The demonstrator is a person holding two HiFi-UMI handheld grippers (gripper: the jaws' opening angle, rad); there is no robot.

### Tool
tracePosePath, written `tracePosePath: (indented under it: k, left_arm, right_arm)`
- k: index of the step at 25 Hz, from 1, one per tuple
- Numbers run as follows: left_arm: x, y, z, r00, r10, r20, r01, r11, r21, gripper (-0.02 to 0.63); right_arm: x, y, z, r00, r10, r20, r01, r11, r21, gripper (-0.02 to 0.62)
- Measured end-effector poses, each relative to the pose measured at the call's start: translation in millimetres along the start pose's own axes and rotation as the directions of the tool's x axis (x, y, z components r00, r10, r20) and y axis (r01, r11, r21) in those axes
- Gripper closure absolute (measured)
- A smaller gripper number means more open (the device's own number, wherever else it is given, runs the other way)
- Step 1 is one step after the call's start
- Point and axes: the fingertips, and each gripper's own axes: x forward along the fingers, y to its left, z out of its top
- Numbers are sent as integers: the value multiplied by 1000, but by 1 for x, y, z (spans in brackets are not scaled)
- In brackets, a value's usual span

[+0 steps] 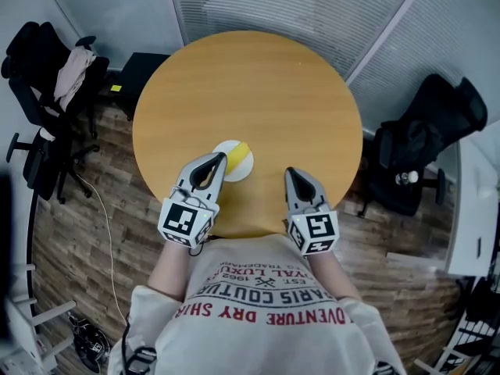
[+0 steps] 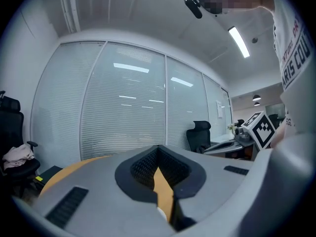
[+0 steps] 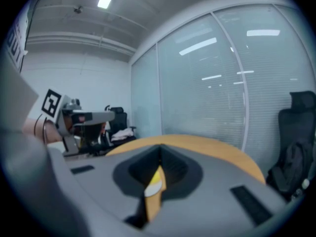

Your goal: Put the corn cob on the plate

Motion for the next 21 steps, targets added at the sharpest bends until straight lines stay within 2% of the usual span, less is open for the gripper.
tracePosePath:
  k: [11, 16, 21]
  left_arm:
    - [1, -3, -6, 1000, -4, -16, 4, 1000, -10, 574]
    - [2, -2, -5, 1000, -4, -12, 3, 999, -42, 574]
    - [5, -5, -3, 1000, -10, -16, 10, 1000, -28, 574]
  right_arm:
    - [-4, 2, 6, 1000, -5, 12, 5, 1000, -18, 566]
    - [-5, 1, 4, 1000, -5, 7, 5, 1000, -15, 566]
    - [-6, 0, 1, 1000, 0, -1, 0, 1000, -16, 566]
